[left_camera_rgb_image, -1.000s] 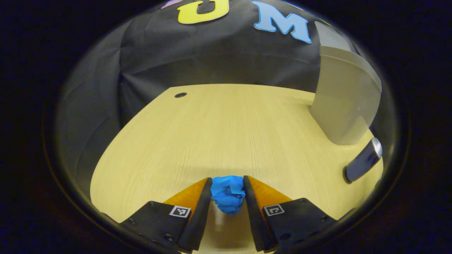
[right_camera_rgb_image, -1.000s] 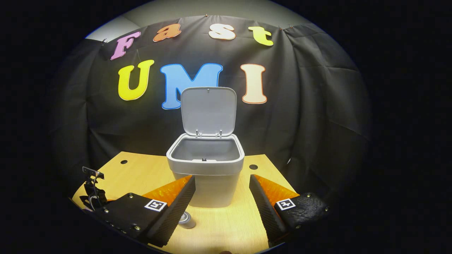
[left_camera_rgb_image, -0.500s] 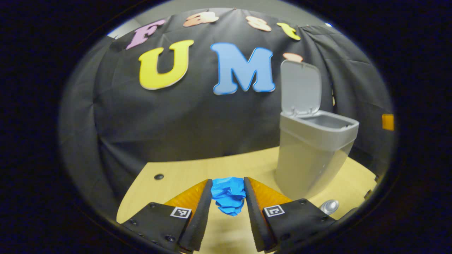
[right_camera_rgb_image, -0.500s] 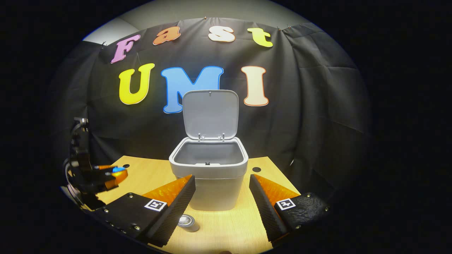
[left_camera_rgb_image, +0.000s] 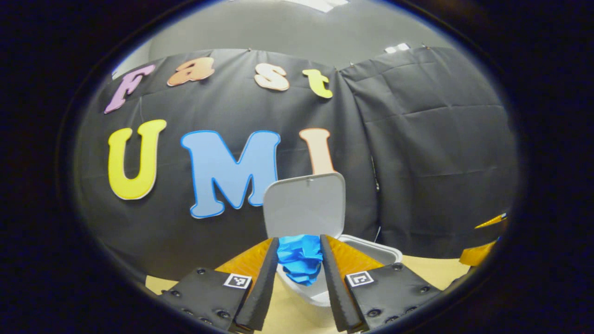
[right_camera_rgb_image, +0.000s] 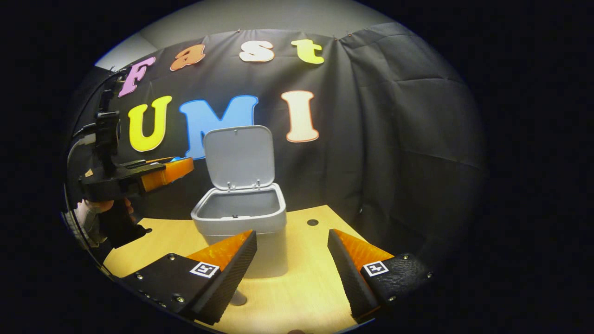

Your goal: Press the lid of the desktop garbage bin to open it, pick up the crumpled paper on the desktop and throw it into the bin, then pick up the pop can on the desktop and drop it into the bin, and finally close the garbage bin lid.

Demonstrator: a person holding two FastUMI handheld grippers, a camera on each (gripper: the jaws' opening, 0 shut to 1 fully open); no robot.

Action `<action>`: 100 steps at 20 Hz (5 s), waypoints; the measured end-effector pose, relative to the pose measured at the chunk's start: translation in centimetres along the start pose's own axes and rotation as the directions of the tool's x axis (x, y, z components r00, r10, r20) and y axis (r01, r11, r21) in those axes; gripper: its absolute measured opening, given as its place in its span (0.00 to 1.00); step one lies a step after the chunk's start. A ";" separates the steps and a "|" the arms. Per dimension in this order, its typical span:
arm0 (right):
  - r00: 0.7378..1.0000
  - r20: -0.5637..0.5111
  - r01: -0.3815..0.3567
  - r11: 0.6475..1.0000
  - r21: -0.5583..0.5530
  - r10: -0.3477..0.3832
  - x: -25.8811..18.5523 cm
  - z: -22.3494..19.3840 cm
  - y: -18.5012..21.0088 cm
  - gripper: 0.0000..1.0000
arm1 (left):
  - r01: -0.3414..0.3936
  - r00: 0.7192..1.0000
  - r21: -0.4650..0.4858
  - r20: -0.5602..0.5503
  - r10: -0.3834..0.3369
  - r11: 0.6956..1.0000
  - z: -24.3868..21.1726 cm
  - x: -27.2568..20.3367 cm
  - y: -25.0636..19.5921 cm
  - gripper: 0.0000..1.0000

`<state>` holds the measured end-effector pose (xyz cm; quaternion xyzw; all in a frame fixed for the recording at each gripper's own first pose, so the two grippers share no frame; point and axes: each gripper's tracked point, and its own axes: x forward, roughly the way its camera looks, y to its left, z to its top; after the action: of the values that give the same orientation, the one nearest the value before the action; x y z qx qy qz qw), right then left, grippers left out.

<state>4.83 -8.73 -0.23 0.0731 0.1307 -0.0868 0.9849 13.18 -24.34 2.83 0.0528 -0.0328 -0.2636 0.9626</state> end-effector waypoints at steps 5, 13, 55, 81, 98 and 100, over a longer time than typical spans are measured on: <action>0.994 -0.008 0.105 0.994 0.043 -0.105 -1.8 -1.1 -4.5 0.97 | 0.002 1.000 -0.027 -0.018 -0.003 1.000 -1.7 1.7 -1.4 0.83; 0.991 -0.025 0.130 0.989 0.066 -0.129 -2.1 -2.3 -5.7 0.97 | -0.025 0.999 -0.039 -0.039 0.024 0.999 -2.6 1.5 -0.1 1.00; 0.742 -0.577 -0.492 0.862 -0.122 0.342 6.1 -24.5 16.2 0.98 | -0.513 0.838 -0.047 -0.244 0.488 0.857 -10.9 -22.8 18.0 1.00; 0.769 -0.154 -0.632 0.775 -0.030 0.621 2.3 -1.0 21.9 0.83 | -0.482 0.851 -0.047 -0.262 0.454 0.875 -11.7 -21.5 16.9 1.00; 0.933 -0.044 -0.361 0.929 -0.077 0.358 12.3 4.3 16.1 0.83 | -0.497 0.845 -0.066 -0.262 0.466 0.865 -11.4 -22.0 17.7 0.86; 0.937 -0.070 -0.346 0.934 -0.082 0.341 13.1 3.4 15.8 0.84 | -0.500 0.843 -0.065 -0.263 0.469 0.864 -11.4 -22.1 17.8 0.86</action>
<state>21.13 4.14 1.38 0.0510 0.1467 0.0951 0.9833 4.23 3.12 -7.20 0.0108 0.0883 -0.0049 0.9960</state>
